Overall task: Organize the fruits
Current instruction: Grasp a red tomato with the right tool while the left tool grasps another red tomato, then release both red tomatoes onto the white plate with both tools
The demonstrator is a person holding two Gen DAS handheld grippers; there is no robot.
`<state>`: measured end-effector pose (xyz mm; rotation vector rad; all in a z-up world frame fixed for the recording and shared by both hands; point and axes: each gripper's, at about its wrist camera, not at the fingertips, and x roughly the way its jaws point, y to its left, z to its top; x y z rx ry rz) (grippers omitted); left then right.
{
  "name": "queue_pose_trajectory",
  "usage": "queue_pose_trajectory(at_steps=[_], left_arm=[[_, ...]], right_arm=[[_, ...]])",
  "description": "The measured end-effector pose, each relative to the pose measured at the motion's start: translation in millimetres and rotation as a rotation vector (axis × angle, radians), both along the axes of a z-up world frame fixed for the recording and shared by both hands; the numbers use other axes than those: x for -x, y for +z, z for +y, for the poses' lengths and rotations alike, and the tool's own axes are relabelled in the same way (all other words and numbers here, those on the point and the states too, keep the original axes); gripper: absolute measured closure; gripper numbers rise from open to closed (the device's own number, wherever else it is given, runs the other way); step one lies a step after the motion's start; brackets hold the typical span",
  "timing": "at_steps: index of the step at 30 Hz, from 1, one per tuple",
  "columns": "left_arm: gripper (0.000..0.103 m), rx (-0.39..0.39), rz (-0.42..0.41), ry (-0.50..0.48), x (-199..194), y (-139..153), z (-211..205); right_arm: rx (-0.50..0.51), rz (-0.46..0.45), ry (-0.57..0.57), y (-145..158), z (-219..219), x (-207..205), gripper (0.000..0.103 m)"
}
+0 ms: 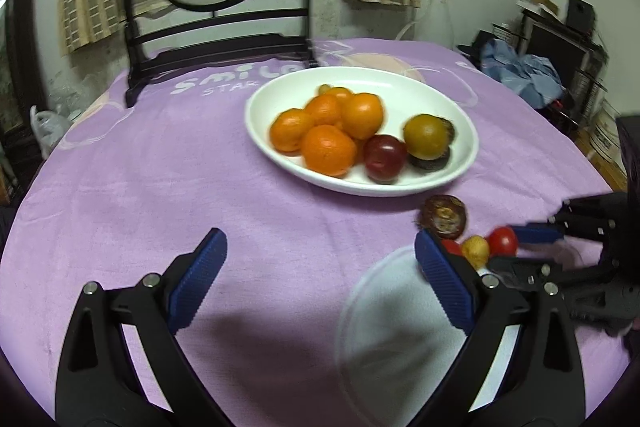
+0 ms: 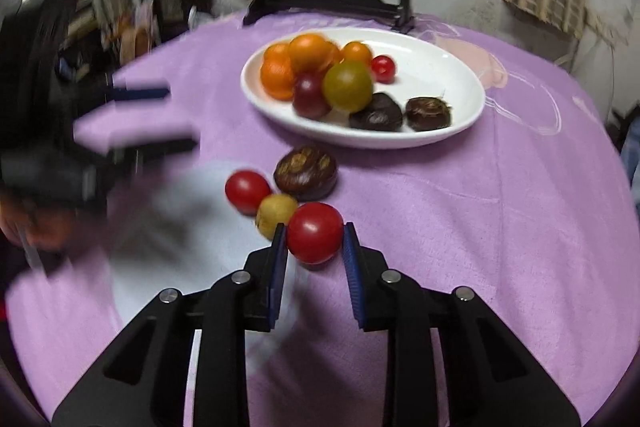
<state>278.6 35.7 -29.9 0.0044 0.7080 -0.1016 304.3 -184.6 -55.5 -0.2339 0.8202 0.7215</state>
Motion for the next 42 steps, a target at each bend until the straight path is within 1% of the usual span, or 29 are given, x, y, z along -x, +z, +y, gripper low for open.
queue_pose_trajectory(at_steps=[2,3,4,5,6,7,9,14,21,25,29,32,33,37,42], left_arm=[[0.008,-0.013,0.003,-0.079,3.2,-1.9,-12.3],[0.016,-0.014,0.010,-0.121,4.6,-3.3,-18.4],[0.028,-0.013,0.025,-0.178,6.1,-6.1,-26.4],[0.034,-0.018,0.043,-0.227,7.1,-9.4,-34.0],[0.045,-0.028,0.051,-0.253,8.2,-12.0,-39.0],[0.055,-0.055,0.058,-0.277,9.5,-15.9,-46.0],[0.062,-0.076,0.074,-0.301,9.7,-21.2,-52.3],[0.063,-0.043,0.093,-0.318,2.8,-23.8,-53.2],[0.063,-0.036,0.104,-0.344,-5.7,-25.2,-55.0],[0.063,-0.028,0.135,-0.386,-9.5,-30.0,-61.0],[0.063,-0.024,0.126,-0.394,-11.3,-28.2,-62.9],[0.068,-0.016,0.130,-0.401,-12.4,-28.8,-63.0],[0.073,-0.021,0.129,-0.398,-12.1,-28.8,-62.8],[0.073,-0.009,0.135,-0.394,-10.5,-29.1,-60.0],[0.073,-0.013,0.130,-0.384,-4.6,-26.7,-59.3]], right_arm=[[-0.037,0.031,-0.031,2.0,-7.1,-5.6,0.075],[-0.044,0.040,-0.044,2.3,-8.9,-7.5,0.075],[-0.044,0.044,-0.055,2.2,-10.3,-8.8,0.075],[-0.044,0.046,-0.065,2.2,-11.5,-9.6,0.075],[-0.042,0.045,-0.073,2.8,-11.8,-9.5,0.075],[-0.042,0.044,-0.076,3.1,-12.0,-8.8,0.075],[-0.046,0.044,-0.076,4.5,-11.7,-7.0,0.075],[-0.058,0.045,-0.071,6.8,-12.0,-3.1,0.075],[-0.060,0.048,-0.077,7.9,-12.4,-3.4,0.075],[-0.063,0.047,-0.082,8.4,-13.3,-3.9,0.075],[-0.059,0.045,-0.083,8.4,-12.9,-3.1,0.075],[-0.057,0.046,-0.081,7.8,-12.4,-2.8,0.075],[-0.052,0.042,-0.082,7.5,-12.0,-2.4,0.075],[-0.050,0.037,-0.080,7.8,-12.1,-1.3,0.075],[-0.052,0.025,-0.068,9.9,-9.7,2.5,0.075]])
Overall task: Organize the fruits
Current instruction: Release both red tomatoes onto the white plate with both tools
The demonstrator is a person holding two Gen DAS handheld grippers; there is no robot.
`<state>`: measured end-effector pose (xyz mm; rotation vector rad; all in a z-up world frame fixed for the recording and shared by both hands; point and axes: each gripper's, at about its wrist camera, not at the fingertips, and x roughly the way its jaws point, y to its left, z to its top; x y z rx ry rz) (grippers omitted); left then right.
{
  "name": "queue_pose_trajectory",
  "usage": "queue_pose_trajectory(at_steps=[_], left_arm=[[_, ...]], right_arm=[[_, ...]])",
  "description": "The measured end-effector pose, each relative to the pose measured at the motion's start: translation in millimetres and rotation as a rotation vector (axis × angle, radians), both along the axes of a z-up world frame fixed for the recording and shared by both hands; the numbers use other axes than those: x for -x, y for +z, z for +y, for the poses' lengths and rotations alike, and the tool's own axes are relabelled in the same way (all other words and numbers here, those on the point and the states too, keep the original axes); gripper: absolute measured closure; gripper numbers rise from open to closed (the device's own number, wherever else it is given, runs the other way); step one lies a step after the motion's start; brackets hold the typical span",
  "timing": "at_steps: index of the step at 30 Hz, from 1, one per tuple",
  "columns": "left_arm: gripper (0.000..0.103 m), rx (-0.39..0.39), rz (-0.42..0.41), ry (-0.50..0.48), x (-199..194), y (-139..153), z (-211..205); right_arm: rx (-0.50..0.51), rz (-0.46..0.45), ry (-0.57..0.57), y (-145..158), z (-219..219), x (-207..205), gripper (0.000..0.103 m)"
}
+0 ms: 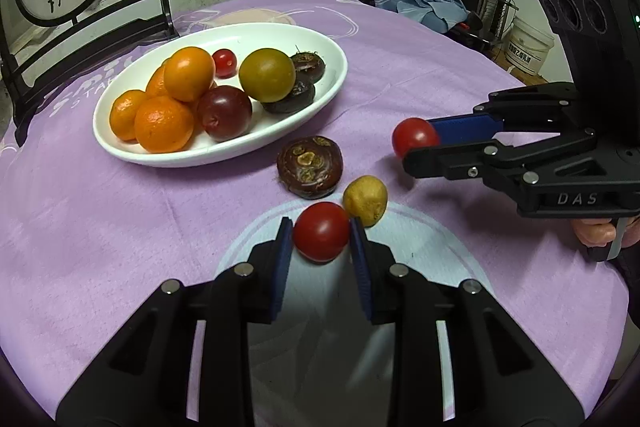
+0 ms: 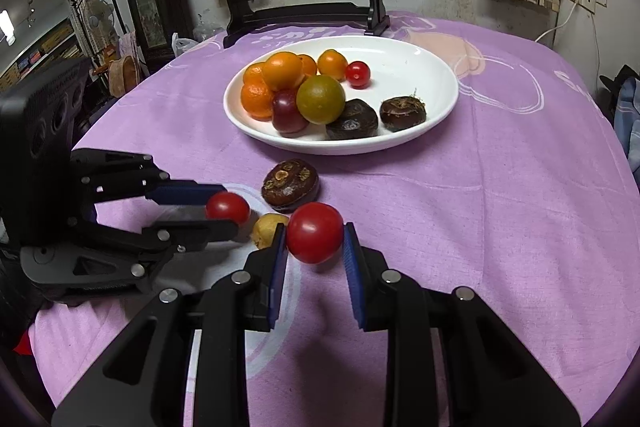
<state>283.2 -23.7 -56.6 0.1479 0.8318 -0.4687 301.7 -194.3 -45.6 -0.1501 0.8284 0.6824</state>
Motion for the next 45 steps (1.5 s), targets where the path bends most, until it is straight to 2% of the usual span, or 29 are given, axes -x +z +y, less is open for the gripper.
queue_pose_trajectory(at_steps=[4,8,11,14,19,26,28,29,30,32,35,37,39,45], left_arm=[[0.073,0.034,-0.029,0.016,5.7,13.5,4.5],[0.073,0.068,-0.086,0.056,1.2,35.5,10.2],[0.073,0.106,-0.133,0.119,-16.1,52.8,18.5],[0.074,0.128,-0.160,0.207,-44.5,63.2,26.3],[0.074,0.148,-0.158,0.308,-91.2,65.0,33.6],[0.073,0.136,-0.148,0.335,-119.9,58.3,33.4],[0.063,0.143,-0.145,0.354,-122.3,57.6,35.9],[0.048,0.148,-0.147,0.362,-120.9,58.1,37.4],[0.043,0.157,-0.156,0.378,-118.1,60.8,40.3],[0.039,0.169,-0.165,0.390,-113.0,66.5,44.7],[0.026,0.198,-0.189,0.414,-98.8,79.5,53.2],[0.015,0.201,-0.208,0.442,-85.8,86.0,57.6],[0.011,0.201,-0.217,0.471,-75.3,88.7,61.3],[0.007,0.160,-0.176,0.510,-50.3,69.6,68.8]], right_arm=[[-0.010,-0.016,0.008,3.2,4.1,1.3,0.075],[-0.062,-0.098,-0.074,18.3,3.9,-7.4,0.075],[-0.097,-0.157,-0.147,28.1,4.4,-24.2,0.075],[-0.131,-0.179,-0.194,35.0,5.7,-48.7,0.075],[-0.134,-0.175,-0.209,28.8,14.4,-85.5,0.075],[-0.164,-0.139,-0.191,22.1,16.2,-107.6,0.071],[-0.178,-0.139,-0.192,26.0,12.7,-103.4,0.070],[-0.185,-0.142,-0.192,28.8,11.2,-100.6,0.069],[-0.196,-0.146,-0.190,32.3,9.6,-96.4,0.068],[-0.204,-0.150,-0.181,36.5,7.6,-89.2,0.067],[-0.201,-0.145,-0.165,38.4,5.7,-74.4,0.067],[-0.191,-0.126,-0.150,35.8,6.2,-65.7,0.059],[-0.173,-0.104,-0.124,30.5,9.5,-54.1,0.054],[-0.054,-0.064,-0.044,7.7,24.8,-23.6,0.054]])
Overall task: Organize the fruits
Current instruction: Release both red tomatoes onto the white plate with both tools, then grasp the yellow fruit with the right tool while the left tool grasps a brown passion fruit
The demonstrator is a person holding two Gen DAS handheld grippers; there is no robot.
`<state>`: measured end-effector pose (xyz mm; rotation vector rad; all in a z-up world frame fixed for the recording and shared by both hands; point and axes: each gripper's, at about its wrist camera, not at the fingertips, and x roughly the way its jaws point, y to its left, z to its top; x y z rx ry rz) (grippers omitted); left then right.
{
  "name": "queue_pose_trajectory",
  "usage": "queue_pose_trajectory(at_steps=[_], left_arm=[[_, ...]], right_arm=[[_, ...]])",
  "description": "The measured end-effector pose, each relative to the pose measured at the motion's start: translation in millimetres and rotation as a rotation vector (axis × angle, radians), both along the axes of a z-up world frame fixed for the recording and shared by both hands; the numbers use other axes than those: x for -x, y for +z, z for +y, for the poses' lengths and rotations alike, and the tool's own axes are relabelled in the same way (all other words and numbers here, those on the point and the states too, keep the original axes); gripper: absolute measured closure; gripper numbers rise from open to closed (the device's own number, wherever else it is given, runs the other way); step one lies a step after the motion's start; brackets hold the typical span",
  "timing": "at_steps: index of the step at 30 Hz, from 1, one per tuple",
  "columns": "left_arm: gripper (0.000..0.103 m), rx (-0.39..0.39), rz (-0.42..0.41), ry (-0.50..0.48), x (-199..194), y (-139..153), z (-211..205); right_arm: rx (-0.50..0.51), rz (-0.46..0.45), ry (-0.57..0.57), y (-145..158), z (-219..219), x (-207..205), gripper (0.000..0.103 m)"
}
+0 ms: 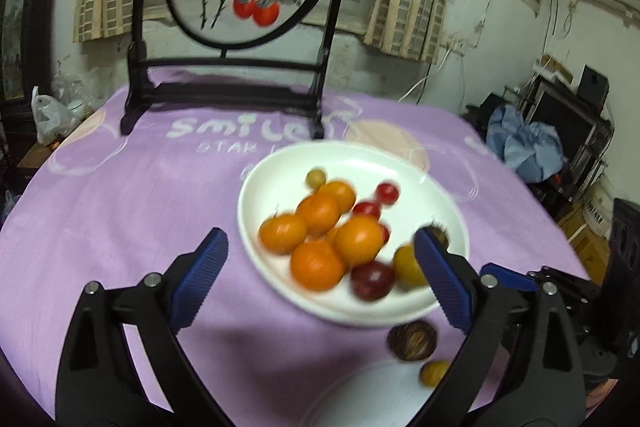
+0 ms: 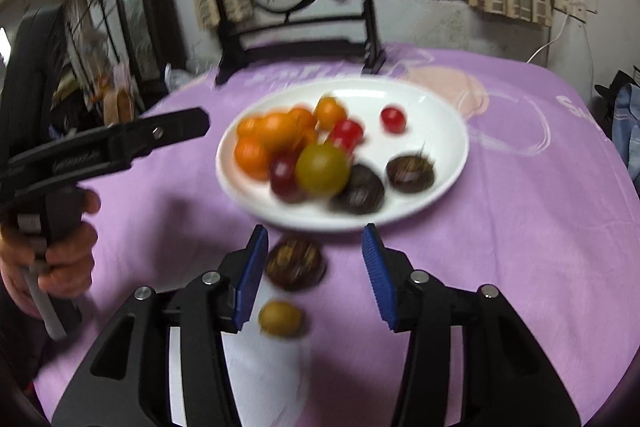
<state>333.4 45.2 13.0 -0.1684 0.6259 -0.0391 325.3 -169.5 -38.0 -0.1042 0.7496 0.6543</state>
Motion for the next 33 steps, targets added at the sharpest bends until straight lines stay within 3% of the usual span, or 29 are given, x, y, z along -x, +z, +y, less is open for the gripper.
queue_pose_trajectory(at_steps=[4,11,21,26,28,31,33], left_arm=[[0.007,-0.001,0.054,0.015,8.1,-16.0,7.5],[0.007,-0.012,0.088,0.059,19.7,-29.2,22.2],[0.007,-0.007,0.094,0.056,19.8,-28.3,23.1],[0.007,-0.008,0.096,0.055,20.4,-28.5,22.9],[0.007,-0.008,0.095,0.055,20.5,-28.6,22.9],[0.007,-0.008,0.097,0.054,20.3,-28.9,23.1],[0.007,-0.010,0.100,0.055,20.1,-29.3,22.3]], right_arm=[[0.040,0.047,0.045,-13.6,10.1,12.5,0.054],[0.146,0.052,0.073,-28.0,27.2,22.8,0.054],[0.173,0.055,0.066,-32.3,28.3,22.8,0.056],[0.179,0.057,0.061,-33.3,27.6,23.6,0.065],[0.198,0.056,0.053,-34.8,28.2,22.0,0.075],[0.187,0.064,0.053,-31.9,26.4,22.1,0.076],[0.123,0.093,0.049,-24.4,17.4,18.6,0.076]])
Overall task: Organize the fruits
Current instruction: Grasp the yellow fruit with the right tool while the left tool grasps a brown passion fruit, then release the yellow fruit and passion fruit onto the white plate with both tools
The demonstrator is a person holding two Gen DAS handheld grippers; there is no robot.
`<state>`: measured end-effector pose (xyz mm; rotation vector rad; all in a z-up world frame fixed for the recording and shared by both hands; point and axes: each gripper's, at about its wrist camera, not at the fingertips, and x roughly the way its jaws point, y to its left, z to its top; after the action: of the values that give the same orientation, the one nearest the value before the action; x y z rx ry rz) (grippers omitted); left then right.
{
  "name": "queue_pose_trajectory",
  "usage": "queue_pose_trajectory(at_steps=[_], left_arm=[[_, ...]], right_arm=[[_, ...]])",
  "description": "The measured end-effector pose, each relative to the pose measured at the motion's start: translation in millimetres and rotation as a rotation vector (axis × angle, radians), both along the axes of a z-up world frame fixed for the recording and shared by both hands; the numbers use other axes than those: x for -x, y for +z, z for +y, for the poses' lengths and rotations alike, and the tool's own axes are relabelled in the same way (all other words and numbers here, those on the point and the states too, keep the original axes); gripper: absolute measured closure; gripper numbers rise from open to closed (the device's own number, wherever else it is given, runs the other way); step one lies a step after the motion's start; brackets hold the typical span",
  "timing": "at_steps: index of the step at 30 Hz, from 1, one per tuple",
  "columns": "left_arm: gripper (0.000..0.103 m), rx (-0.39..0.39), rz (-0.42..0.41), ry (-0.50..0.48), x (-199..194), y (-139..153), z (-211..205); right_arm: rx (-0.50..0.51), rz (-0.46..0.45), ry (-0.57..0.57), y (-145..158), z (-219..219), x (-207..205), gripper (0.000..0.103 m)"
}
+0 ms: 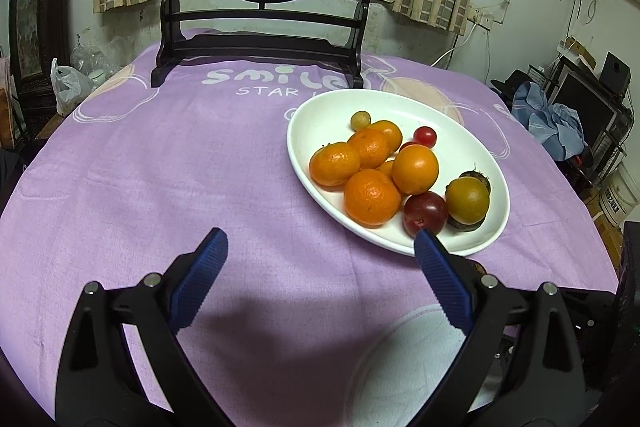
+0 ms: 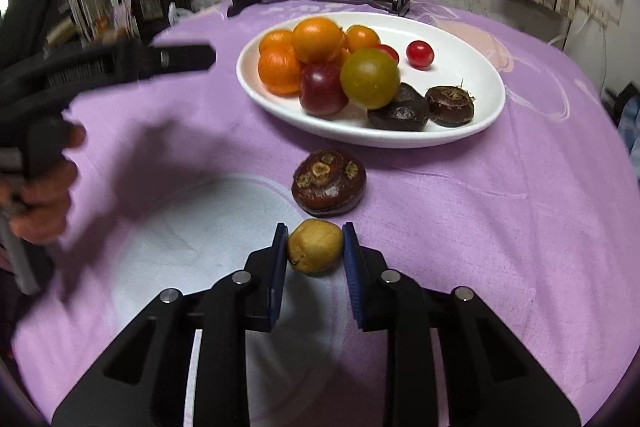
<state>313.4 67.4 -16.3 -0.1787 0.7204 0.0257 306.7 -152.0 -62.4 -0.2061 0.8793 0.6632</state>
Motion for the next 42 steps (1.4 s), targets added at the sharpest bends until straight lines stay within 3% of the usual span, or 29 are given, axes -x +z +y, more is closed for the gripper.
queue_pose_trajectory(at_steps=[6,14,17,21,27,32,34,42], left_arm=[[0.007,0.000,0.015,-0.037,0.1,-1.3,-6.4],[0.009,-0.053,0.074,-0.308,8.0,-17.2,-79.3],[0.018,-0.090,0.102,-0.359,5.1,-26.6,-104.2],[0.032,-0.094,0.141,-0.353,-6.5,-36.7,-116.8],[0.038,-0.093,0.172,-0.329,-21.3,-47.5,-121.3],[0.047,-0.139,0.158,-0.319,-23.6,-48.1,-125.8],[0.060,-0.155,0.150,-0.316,-22.6,-48.4,-126.1],[0.061,-0.180,0.126,-0.333,-10.2,-43.1,-127.9]], right_arm=[[-0.087,-0.034,-0.128,21.3,-36.3,-13.6,0.076],[-0.156,0.035,-0.216,19.6,-61.4,-27.9,0.076],[-0.153,0.035,-0.218,20.4,-62.4,-26.6,0.076],[-0.158,0.035,-0.216,22.0,-63.7,-26.0,0.076],[-0.161,0.040,-0.220,21.9,-64.5,-26.3,0.076],[-0.160,0.034,-0.226,22.7,-65.5,-26.6,0.076],[-0.156,0.032,-0.228,22.1,-66.0,-26.9,0.076],[-0.141,0.039,-0.209,17.8,-63.5,-24.4,0.076]])
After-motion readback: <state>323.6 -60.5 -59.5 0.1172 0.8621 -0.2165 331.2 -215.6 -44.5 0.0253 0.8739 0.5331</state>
